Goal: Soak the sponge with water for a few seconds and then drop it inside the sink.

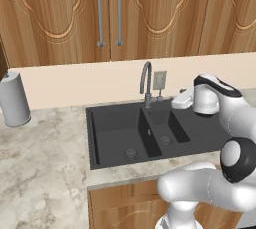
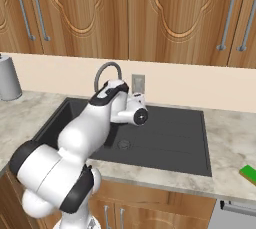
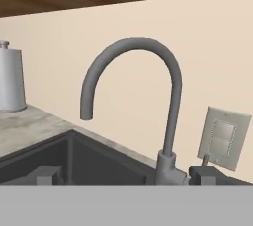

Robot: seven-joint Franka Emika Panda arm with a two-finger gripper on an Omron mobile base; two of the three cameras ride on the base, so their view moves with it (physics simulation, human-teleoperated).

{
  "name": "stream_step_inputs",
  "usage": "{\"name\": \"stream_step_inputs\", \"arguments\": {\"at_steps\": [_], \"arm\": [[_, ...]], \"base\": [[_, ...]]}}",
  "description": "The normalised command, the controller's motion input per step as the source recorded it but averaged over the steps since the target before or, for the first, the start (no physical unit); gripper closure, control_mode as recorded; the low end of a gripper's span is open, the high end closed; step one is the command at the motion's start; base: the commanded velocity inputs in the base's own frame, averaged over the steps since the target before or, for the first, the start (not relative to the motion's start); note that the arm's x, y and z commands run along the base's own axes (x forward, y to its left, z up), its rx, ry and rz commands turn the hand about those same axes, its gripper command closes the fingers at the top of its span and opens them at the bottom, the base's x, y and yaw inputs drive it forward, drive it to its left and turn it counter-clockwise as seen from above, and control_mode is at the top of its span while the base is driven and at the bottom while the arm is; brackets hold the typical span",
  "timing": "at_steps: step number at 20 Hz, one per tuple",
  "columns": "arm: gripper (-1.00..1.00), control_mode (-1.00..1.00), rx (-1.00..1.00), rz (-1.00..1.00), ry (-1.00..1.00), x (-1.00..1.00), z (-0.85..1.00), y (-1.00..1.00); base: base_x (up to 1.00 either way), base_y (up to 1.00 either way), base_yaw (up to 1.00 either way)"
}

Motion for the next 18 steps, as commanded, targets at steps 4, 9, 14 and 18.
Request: {"name": "stream_step_inputs", "arguments": {"at_steps": [4,9,14,18], "arm": [[-1.0,-1.0,0.0,0.0,0.0,0.36,-0.03,0.0],[-1.0,-1.0,0.0,0.0,-0.01,0.29,-0.1,0.0],[-1.0,-1.0,0.0,0.0,-0.07,0.16,-0.24,-0.01],[-1.0,-1.0,0.01,0.0,-0.09,0.18,-0.25,-0.02]], "base": [[0.0,0.0,0.0],[0.0,0.0,0.0],[0.0,0.0,0.0],[0.0,0.0,0.0]]}}
